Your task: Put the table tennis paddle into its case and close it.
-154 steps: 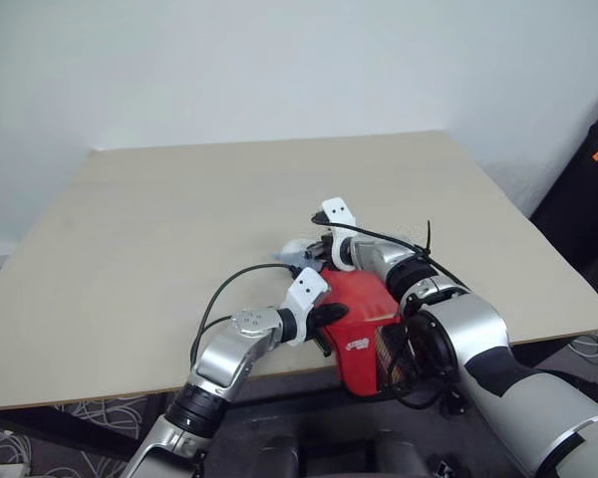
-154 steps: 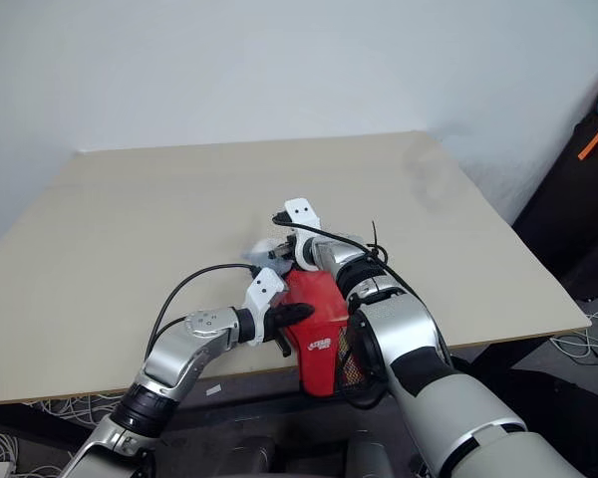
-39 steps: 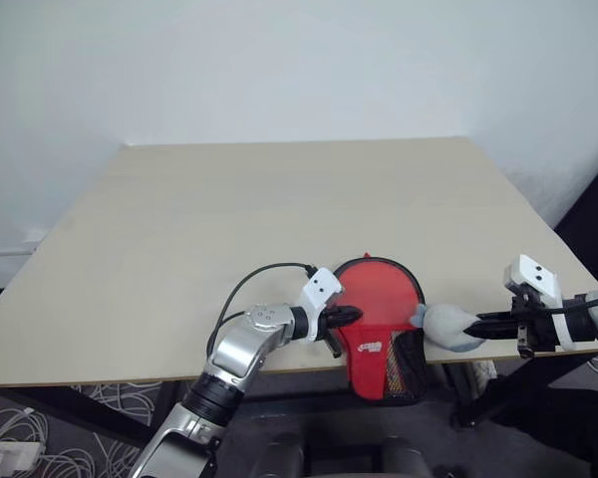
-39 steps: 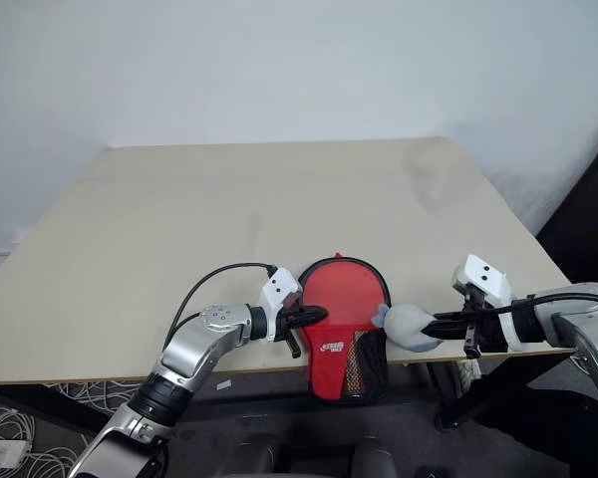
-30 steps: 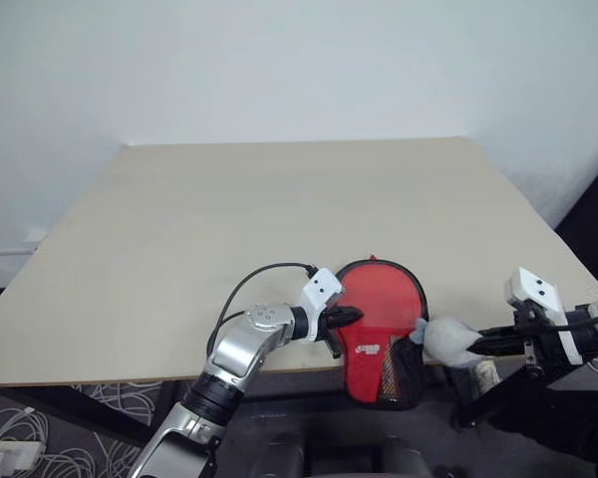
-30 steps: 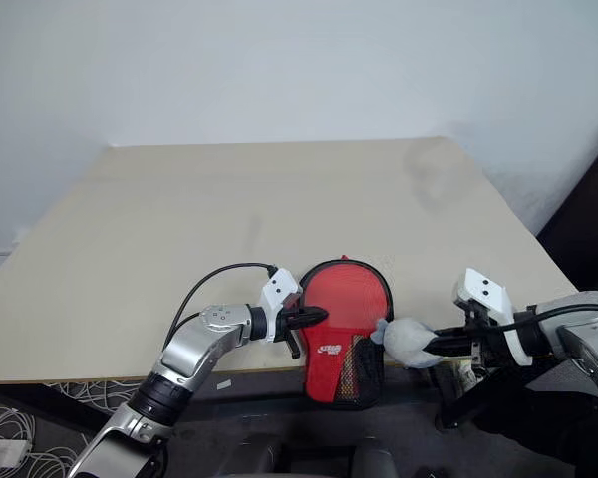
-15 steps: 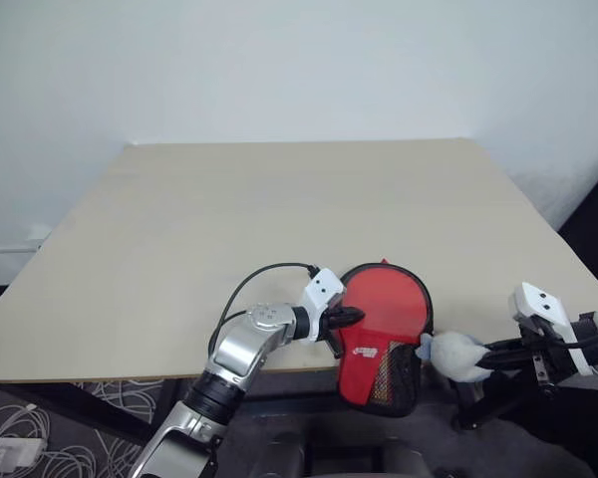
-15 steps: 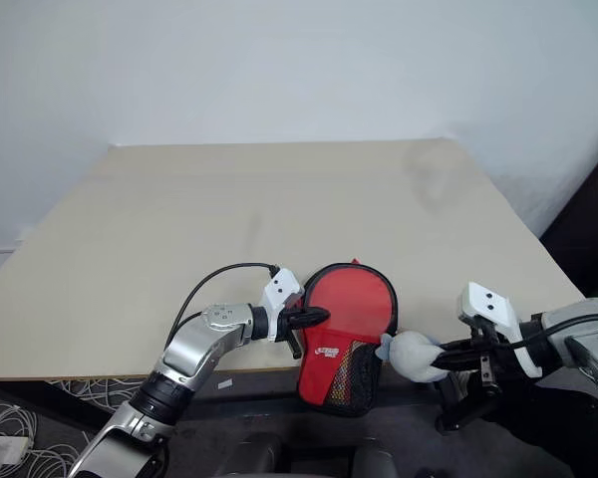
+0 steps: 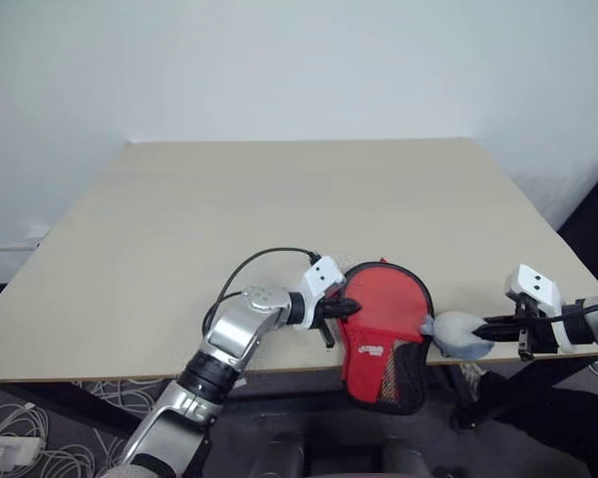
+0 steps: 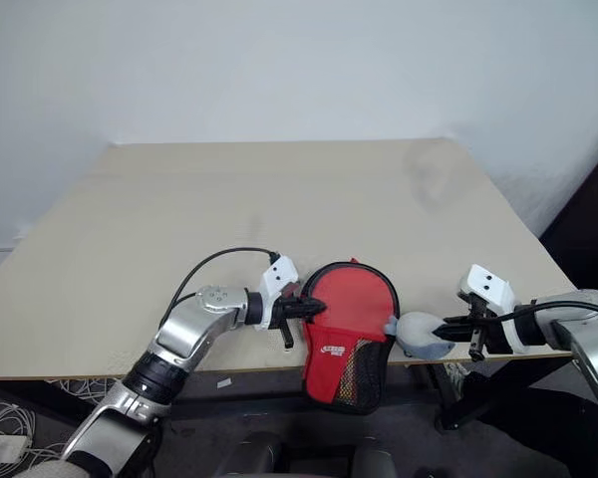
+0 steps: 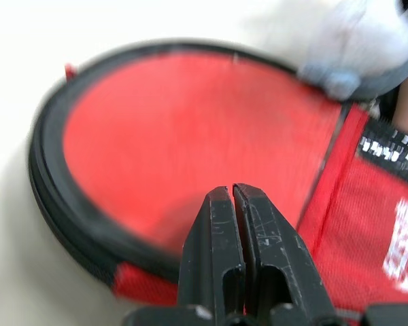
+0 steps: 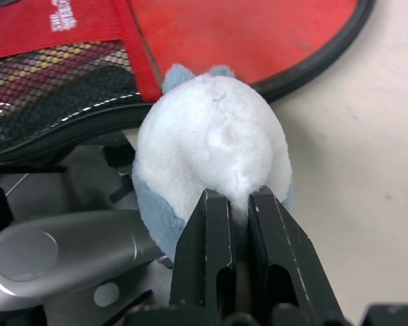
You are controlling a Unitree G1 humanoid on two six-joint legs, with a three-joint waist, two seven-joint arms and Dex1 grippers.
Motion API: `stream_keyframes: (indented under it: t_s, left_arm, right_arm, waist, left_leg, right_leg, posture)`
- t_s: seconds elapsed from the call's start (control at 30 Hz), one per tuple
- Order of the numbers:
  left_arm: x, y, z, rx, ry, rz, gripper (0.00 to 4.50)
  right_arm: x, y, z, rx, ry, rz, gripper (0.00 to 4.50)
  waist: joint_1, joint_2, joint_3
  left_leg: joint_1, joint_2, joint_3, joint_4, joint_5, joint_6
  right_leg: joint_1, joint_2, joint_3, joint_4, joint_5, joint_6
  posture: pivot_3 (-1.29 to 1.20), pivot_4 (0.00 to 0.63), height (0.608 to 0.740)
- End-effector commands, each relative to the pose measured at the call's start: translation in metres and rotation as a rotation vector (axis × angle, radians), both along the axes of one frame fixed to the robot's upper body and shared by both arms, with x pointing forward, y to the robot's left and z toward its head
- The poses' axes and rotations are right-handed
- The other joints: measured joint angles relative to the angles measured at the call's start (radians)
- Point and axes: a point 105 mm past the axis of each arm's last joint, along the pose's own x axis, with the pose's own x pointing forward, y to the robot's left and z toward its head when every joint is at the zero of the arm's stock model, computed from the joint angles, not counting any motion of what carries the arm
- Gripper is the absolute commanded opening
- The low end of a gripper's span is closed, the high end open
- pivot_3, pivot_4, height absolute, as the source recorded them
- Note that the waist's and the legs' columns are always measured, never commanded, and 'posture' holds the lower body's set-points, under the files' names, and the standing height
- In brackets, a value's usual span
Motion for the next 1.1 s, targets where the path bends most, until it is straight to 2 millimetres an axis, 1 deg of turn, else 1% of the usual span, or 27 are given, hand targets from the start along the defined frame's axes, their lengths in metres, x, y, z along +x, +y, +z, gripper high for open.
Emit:
stream_keyframes:
  t_s: [0.03,0.07,0.13,0.2,0.37,0.5,0.6,0.67,0.7,0.9,1.1]
  left_arm:
    - [0.004,-0.011,0.019,-0.045,-0.047,-0.048,0.00]
    - [0.004,-0.013,0.019,-0.047,-0.049,-0.061,0.38]
    - [0.007,-0.020,0.018,-0.046,-0.057,-0.069,0.79]
    - [0.011,-0.026,0.012,-0.044,-0.051,-0.064,1.47]
    - [0.016,-0.041,-0.003,-0.047,-0.033,-0.060,1.47]
    - [0.016,-0.049,-0.017,-0.044,-0.020,-0.055,1.47]
    - [0.014,-0.054,-0.028,-0.040,-0.013,-0.058,0.84]
    - [0.015,-0.056,-0.033,-0.035,-0.016,-0.056,0.19]
    - [0.015,-0.056,-0.036,-0.029,-0.015,-0.053,0.04]
    - [0.013,-0.054,-0.047,0.000,-0.001,-0.057,0.04]
    - [0.011,-0.051,-0.053,0.027,0.015,-0.071,0.04]
  right_arm:
    - [0.007,-0.006,0.007,-0.031,-0.038,-0.016,0.02]
    - [0.007,-0.005,0.007,-0.030,-0.039,-0.014,0.00]
    - [0.008,-0.004,0.007,-0.027,-0.046,-0.015,0.00]
    - [0.010,-0.001,0.007,-0.020,-0.051,-0.016,0.00]
    - [0.011,0.004,0.006,-0.009,-0.054,-0.015,0.00]
    - [0.011,0.007,0.006,0.001,-0.058,-0.022,0.00]
    - [0.010,0.010,0.005,0.008,-0.057,-0.025,0.00]
    - [0.009,0.011,0.005,0.011,-0.057,-0.027,0.00]
    - [0.009,0.011,0.004,0.013,-0.057,-0.028,0.00]
    - [0.003,0.013,0.003,0.019,-0.046,-0.026,0.00]
    - [-0.018,0.021,0.005,0.058,0.007,0.028,0.00]
  waist:
    - [-0.001,0.000,0.000]
    - [-0.001,0.000,0.000]
    - [-0.001,0.000,0.000]
    - [0.000,0.000,0.000]
    - [-0.001,-0.001,0.001]
    - [-0.001,-0.001,0.001]
    - [-0.001,-0.001,0.000]
    - [-0.001,-0.001,0.000]
    - [-0.001,-0.001,0.000]
    - [0.000,-0.002,0.000]
    - [0.000,-0.003,-0.001]
  left_leg:
    - [0.000,0.000,0.000,0.000,0.000,0.000]
    - [0.000,0.000,0.000,0.000,0.000,0.000]
    - [0.000,0.000,0.000,0.000,0.000,0.000]
    - [0.000,0.000,0.000,0.000,0.000,0.000]
    - [0.000,0.000,0.000,0.000,0.000,0.000]
    - [0.000,0.000,0.000,0.000,0.000,0.000]
    - [0.000,0.000,0.000,0.000,0.000,0.000]
    - [0.000,0.000,0.000,0.000,0.000,0.000]
    - [0.000,0.000,0.000,0.000,0.000,0.000]
    - [0.001,0.000,0.000,0.001,0.000,0.000]
    - [0.002,0.000,0.000,0.001,-0.001,0.001]
  right_leg:
    - [0.000,0.000,0.000,0.000,0.000,0.000]
    - [0.000,0.000,0.000,0.000,0.000,0.001]
    - [0.000,0.000,0.000,0.000,0.001,0.001]
    - [0.000,0.000,0.000,0.000,0.001,0.001]
    - [0.000,0.000,0.000,0.000,0.001,0.001]
    - [0.000,0.000,0.000,0.000,0.001,0.001]
    - [0.000,0.000,0.000,0.000,0.001,0.001]
    - [0.001,0.000,0.000,0.000,0.001,0.002]
    - [0.001,0.000,0.000,0.000,0.001,0.002]
    - [0.002,0.000,0.000,0.000,0.001,0.002]
    - [0.003,0.000,0.000,0.000,0.001,0.002]
  posture:
    - [0.00,0.000,0.698]
    - [0.00,0.000,0.698]
    - [0.00,0.000,0.698]
    - [0.00,0.000,0.698]
    - [0.00,0.000,0.698]
    - [0.00,0.000,0.698]
    - [0.00,0.000,0.698]
    - [0.00,0.000,0.698]
    - [0.00,0.000,0.698]
    - [0.00,0.000,0.698]
    - [0.00,0.000,0.698]
